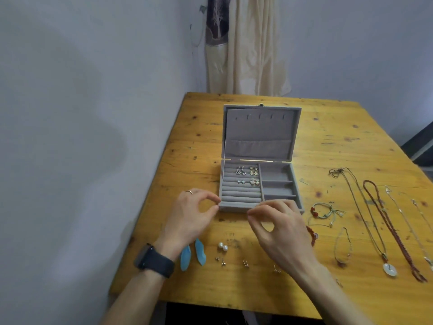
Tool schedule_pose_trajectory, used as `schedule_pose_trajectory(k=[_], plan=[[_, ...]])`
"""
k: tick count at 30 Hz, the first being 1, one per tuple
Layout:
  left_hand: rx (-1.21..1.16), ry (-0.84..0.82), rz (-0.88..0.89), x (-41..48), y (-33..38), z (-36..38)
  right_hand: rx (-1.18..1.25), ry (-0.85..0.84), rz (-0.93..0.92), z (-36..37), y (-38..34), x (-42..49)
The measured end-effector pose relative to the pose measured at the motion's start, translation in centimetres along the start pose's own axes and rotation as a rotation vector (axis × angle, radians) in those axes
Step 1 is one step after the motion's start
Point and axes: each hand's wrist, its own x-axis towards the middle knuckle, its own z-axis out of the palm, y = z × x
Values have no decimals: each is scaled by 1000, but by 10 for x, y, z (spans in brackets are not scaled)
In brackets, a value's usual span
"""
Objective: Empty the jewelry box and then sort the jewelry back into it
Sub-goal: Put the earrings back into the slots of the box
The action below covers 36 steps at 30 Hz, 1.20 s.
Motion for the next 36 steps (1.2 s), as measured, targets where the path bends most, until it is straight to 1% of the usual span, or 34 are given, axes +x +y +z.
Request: schedule_pose_trajectory(k=[3, 8, 14, 17, 21, 23, 26, 29, 32, 36], plan=[[160, -90, 47, -23, -2, 1, 9, -46, -13, 9, -8, -24], [246, -164, 123, -43, -5, 6, -36, -95, -29, 28, -17, -42], [318, -145, 162, -48, -9, 17, -144, -200, -1, 36, -22, -43], [324, -139, 176, -48, -11, 19, -138, -244, 2, 35, -27, -41], [292, -133, 167, -47, -14, 20, -130, -222, -18, 36, -29, -41], [227, -133, 138, -45, -16, 18, -97, -216, -19, 37, -27, -42], [99, -114, 91, -39, -16, 13, 34, -189, -4, 31, -23, -38], [14, -40, 87, -26, -13, 6, 164, -144, 43, 19, -19, -25], [-38, 34, 102, -8, -7, 2, 246, -98, 66, 10, -13, -5], [-42, 82, 92, 20, -4, -1, 375, -98, 119, 3, -6, 25]])
